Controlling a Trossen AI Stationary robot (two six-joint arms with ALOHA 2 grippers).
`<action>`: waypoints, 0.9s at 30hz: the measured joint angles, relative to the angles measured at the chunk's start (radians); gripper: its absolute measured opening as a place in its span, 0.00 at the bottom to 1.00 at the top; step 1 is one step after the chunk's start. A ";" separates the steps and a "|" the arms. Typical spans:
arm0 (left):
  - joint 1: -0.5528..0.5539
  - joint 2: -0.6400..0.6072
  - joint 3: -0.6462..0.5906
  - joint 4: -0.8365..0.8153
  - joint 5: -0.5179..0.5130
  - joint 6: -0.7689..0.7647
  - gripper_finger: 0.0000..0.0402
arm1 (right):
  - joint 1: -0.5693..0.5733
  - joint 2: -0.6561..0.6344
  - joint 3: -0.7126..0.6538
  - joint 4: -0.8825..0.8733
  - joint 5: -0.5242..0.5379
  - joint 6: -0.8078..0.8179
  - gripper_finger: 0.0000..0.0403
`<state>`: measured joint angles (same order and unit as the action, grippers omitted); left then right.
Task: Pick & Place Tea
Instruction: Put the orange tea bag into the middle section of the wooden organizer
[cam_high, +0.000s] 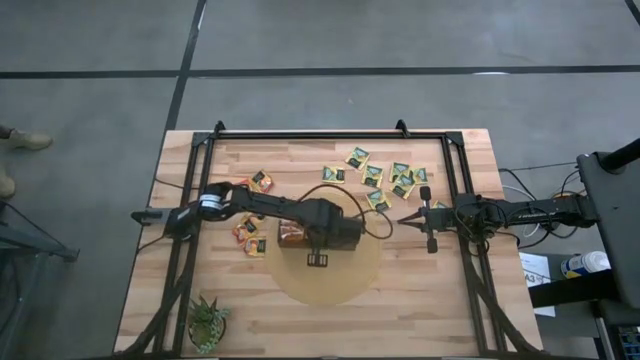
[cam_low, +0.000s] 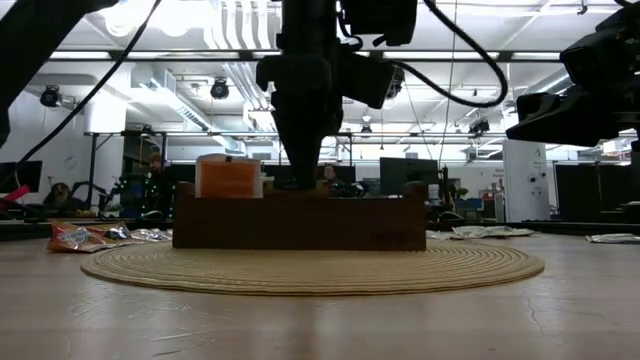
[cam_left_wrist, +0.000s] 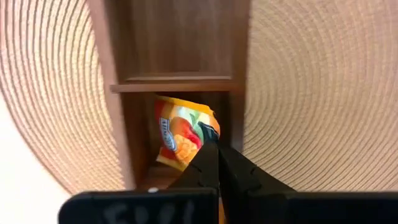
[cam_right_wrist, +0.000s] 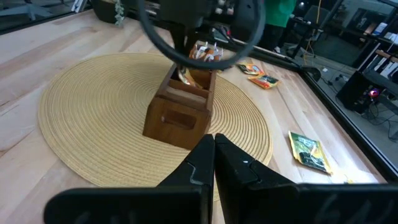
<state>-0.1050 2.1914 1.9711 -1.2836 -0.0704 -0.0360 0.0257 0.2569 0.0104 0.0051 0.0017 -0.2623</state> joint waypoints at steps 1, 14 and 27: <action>0.006 0.000 0.003 -0.009 0.000 0.010 0.00 | 0.000 0.000 0.000 0.000 0.000 0.000 0.02; 0.114 0.000 0.005 -0.010 0.031 0.161 0.00 | 0.000 0.000 0.000 0.000 0.000 0.000 0.02; 0.136 0.000 0.005 -0.007 -0.208 0.276 0.00 | 0.000 0.000 0.000 0.000 0.000 0.000 0.02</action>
<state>0.0315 2.1914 1.9762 -1.2906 -0.2780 0.2397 0.0255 0.2569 0.0101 0.0050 0.0019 -0.2623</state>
